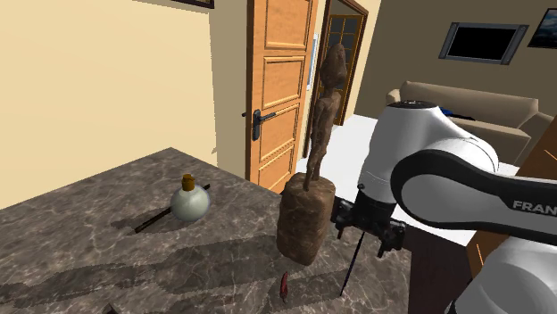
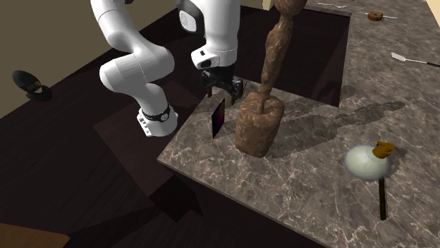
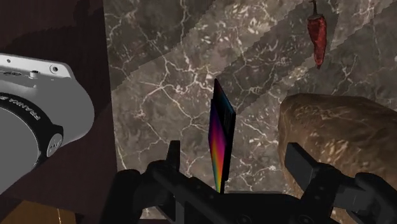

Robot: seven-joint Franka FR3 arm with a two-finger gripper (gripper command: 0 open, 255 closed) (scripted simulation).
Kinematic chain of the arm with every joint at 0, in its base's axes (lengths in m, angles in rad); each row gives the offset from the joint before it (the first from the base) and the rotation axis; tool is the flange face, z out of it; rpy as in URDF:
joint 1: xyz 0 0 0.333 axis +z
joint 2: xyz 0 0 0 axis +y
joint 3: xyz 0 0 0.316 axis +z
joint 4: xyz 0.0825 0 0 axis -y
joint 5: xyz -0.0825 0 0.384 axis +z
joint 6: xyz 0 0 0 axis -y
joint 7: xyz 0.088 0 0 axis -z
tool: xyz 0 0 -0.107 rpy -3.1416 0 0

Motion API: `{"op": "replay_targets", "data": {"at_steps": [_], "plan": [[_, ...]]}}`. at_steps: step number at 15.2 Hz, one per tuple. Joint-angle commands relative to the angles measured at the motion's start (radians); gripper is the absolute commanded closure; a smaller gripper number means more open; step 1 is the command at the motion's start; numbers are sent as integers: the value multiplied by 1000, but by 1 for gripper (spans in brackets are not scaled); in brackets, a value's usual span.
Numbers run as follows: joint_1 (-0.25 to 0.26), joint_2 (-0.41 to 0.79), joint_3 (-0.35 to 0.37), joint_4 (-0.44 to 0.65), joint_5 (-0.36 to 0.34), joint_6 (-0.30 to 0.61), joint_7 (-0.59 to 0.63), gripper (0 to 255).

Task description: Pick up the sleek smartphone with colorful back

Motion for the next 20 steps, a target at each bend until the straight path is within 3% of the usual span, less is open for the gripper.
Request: {"op": "replay_targets", "data": {"at_steps": [1,7,8,17,20], "plan": [[2,6,30,-22,27,29,25,0],[9,35,75,-64,67,99,21,0],[9,37,76,-64,68,101,21,255],[9,35,75,-64,67,99,21,255],[5,15,45,-37,41,53,24,255]]}}
